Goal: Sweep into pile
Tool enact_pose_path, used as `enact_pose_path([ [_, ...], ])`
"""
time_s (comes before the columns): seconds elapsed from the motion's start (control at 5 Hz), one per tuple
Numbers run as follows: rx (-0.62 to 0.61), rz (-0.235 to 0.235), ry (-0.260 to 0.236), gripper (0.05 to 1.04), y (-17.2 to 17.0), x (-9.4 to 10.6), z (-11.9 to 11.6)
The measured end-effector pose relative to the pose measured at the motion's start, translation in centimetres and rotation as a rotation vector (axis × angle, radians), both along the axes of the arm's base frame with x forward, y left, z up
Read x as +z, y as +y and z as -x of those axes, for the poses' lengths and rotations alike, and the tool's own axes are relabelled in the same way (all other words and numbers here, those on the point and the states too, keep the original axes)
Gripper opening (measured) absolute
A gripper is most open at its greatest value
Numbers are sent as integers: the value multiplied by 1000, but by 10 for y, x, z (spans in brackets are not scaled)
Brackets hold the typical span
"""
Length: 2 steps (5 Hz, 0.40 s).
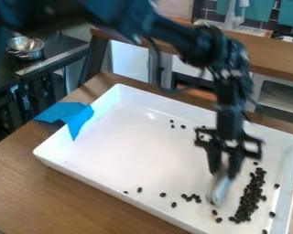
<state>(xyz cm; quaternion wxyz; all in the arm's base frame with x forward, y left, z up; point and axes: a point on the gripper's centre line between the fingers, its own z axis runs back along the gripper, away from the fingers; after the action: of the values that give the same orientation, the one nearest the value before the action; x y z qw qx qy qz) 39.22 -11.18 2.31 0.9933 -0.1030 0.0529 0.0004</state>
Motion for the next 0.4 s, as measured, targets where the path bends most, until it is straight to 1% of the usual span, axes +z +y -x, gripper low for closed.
enact_pose_path([
  [0.2, 17, 20, -25, 361, 45, 36, -2],
  [0.4, 25, 32, -33, 361, 75, 44, 0],
])
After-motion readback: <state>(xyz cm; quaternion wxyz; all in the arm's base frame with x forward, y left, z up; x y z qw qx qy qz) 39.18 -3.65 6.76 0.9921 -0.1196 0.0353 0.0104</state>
